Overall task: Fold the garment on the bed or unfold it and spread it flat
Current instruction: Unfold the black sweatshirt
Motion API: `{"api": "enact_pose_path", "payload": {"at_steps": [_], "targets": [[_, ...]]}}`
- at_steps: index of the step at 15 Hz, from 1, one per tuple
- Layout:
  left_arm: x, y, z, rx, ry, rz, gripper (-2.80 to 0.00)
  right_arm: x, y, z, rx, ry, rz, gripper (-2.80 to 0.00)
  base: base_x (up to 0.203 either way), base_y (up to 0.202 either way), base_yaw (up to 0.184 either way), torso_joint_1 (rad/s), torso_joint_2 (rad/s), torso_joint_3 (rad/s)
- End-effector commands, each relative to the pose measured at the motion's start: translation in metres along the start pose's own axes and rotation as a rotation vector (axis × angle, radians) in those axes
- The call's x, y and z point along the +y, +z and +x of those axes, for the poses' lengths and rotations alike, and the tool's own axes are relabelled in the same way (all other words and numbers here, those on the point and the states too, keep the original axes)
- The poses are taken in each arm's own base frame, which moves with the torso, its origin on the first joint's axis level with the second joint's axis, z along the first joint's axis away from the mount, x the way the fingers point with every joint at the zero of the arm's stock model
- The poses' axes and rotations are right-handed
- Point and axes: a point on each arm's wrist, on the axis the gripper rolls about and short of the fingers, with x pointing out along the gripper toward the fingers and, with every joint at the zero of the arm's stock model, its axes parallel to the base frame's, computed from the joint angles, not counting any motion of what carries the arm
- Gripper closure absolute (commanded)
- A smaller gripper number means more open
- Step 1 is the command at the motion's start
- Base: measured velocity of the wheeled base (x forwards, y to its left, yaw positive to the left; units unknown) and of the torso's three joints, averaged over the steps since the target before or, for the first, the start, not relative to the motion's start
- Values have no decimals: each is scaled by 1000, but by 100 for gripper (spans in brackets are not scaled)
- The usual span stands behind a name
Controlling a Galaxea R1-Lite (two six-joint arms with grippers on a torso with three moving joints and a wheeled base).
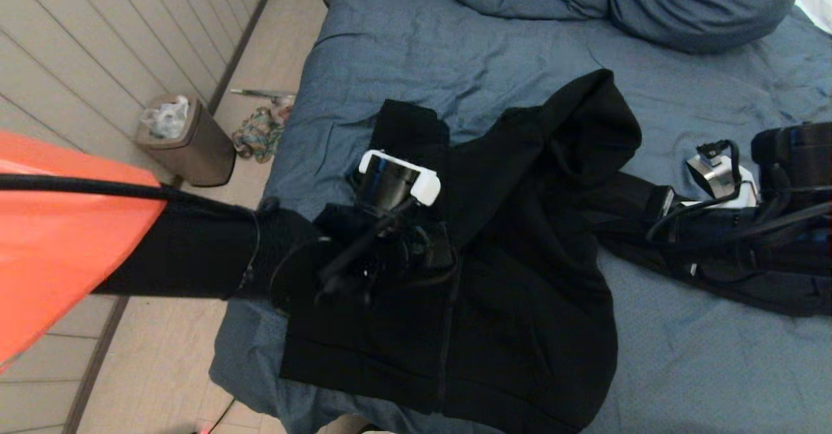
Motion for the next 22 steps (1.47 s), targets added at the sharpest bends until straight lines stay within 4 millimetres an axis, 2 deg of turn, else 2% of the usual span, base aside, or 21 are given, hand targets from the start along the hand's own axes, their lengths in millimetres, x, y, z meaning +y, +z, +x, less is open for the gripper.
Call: {"api": "enact_pose_path", "payload": {"at_steps": [1,3,10,11,12,14,17,19,21,22], "targets": [[-13,-30,-23,44,-43,45,0,0,0,0,2,1,5,0,0,0,0,0,0,0],[-21,-61,-24,54,-43,84,0,-1,0,2,4,0,6,0,0,0,0,0,0,0],[-35,-114,-16,126,-51,170,0,-6,4,5,-5,-10,13,0,0,0,0,0,0,0],[-35,-116,-14,126,-45,175,-247,-7,4,6,-3,-12,15,0,0,0,0,0,0,0],[-36,-116,-12,114,-35,174,-280,-7,4,7,-2,-13,15,0,0,0,0,0,0,0],[-36,-110,-18,97,-39,173,-280,-8,4,8,1,-16,16,0,0,0,0,0,0,0],[-41,-82,-43,8,-69,162,-280,-10,4,10,6,-19,19,0,0,0,0,0,0,0],[-33,-40,-69,-109,-72,128,-280,-10,4,11,7,-20,20,0,0,0,0,0,0,0],[-1,10,-81,-235,7,79,-280,-11,3,14,14,-23,22,0,0,0,0,0,0,0],[17,28,-82,-280,54,59,-280,-11,3,14,15,-24,22,0,0,0,0,0,0,0]]}}
